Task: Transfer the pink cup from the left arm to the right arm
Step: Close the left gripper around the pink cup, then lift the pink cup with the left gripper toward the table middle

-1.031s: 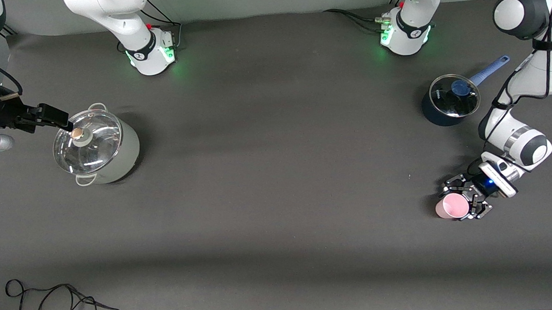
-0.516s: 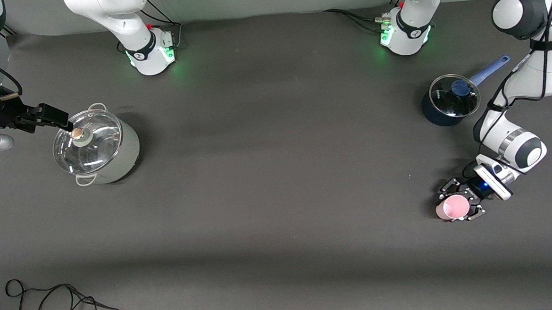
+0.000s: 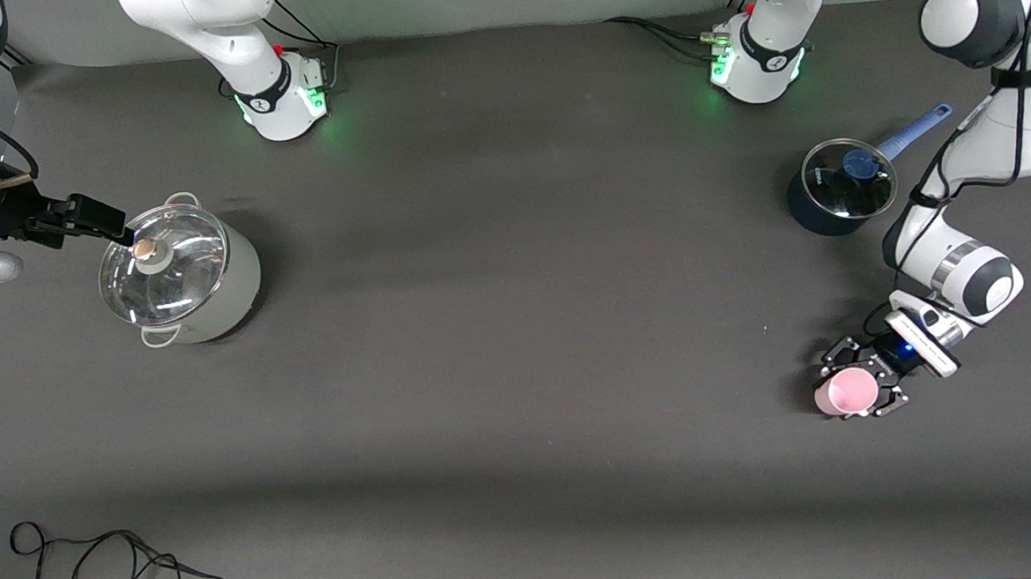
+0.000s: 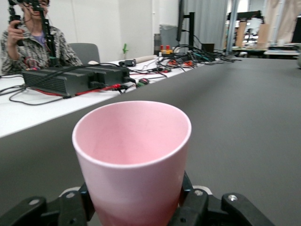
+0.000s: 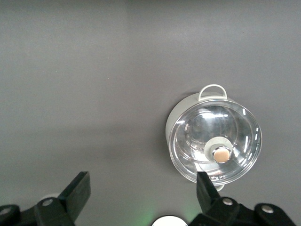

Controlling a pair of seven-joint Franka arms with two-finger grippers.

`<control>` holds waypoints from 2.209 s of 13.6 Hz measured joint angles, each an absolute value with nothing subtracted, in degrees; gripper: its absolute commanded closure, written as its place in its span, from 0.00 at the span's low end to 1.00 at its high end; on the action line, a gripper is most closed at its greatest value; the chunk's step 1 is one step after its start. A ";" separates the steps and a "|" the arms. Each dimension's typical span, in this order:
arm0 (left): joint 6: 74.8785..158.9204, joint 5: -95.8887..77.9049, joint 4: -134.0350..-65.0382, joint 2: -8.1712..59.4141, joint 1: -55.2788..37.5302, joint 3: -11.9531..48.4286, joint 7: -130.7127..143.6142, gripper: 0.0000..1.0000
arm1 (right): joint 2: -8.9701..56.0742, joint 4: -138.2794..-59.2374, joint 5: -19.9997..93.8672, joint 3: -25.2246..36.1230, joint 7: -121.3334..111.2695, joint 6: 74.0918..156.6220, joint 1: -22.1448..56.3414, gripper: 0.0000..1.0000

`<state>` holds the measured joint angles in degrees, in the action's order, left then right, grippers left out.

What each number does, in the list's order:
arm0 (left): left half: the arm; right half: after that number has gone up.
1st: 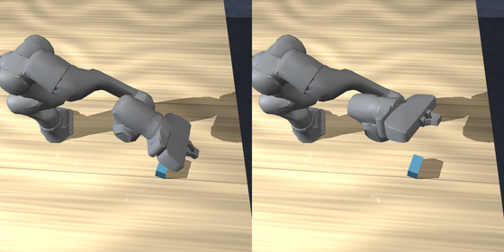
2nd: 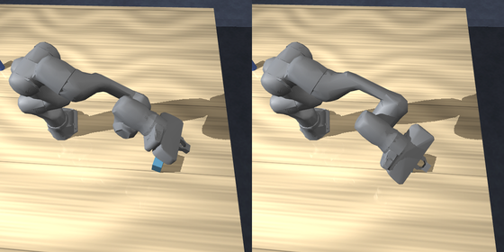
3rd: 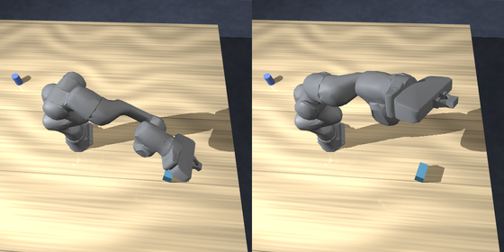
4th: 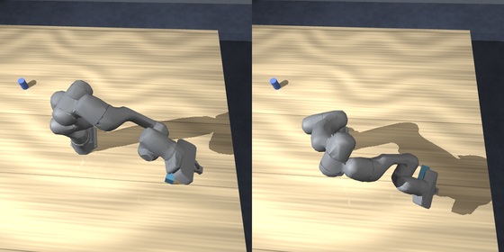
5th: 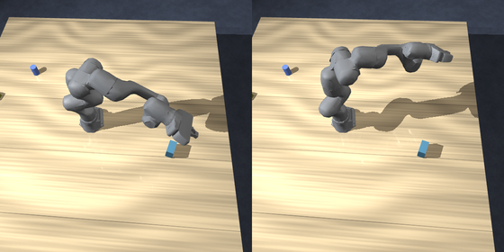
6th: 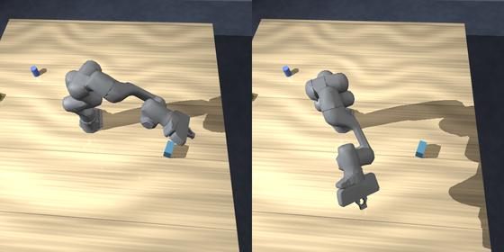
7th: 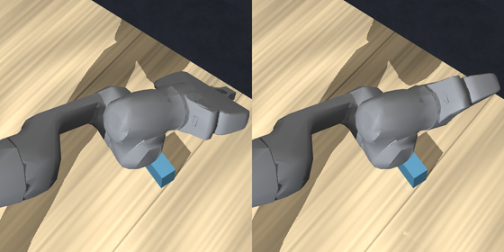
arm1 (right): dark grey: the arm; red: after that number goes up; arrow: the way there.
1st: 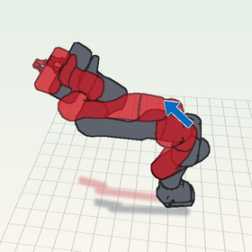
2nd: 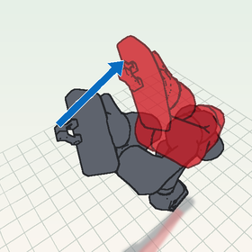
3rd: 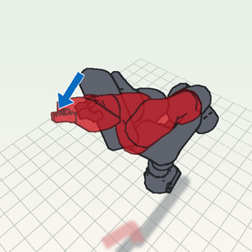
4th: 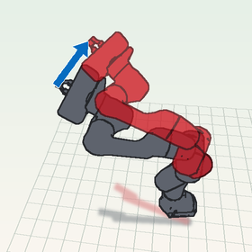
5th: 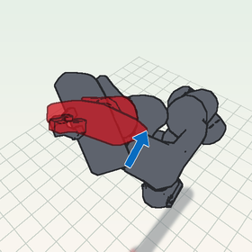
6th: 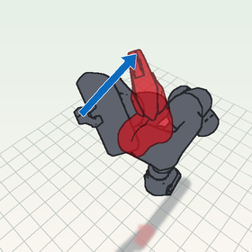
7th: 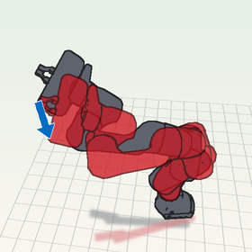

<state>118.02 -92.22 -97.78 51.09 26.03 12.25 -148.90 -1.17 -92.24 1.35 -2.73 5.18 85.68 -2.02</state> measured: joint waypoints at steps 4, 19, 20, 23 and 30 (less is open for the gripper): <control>138.17 -104.47 -105.12 41.34 25.33 28.07 -148.86 0.55 | -1.17 -92.24 1.35 -2.73 5.18 85.68 -2.02 0.00; 178.82 -125.29 -105.65 17.03 13.28 65.85 -131.95 0.54 | -1.18 -92.20 6.68 -1.21 24.06 85.25 -1.94 0.00; 180.05 -125.29 -105.00 17.03 12.20 65.81 -131.50 0.54 | -1.18 -92.17 7.53 -1.46 29.20 85.25 -1.83 0.00; 180.86 -125.29 -104.25 17.06 11.57 65.43 -130.88 0.54 | -1.21 -90.38 12.61 -2.14 43.54 83.92 -1.62 0.00; 180.86 -125.30 -103.85 17.21 11.54 64.96 -130.65 0.54 | 0.54 -78.93 27.60 -2.37 78.70 81.64 4.41 0.00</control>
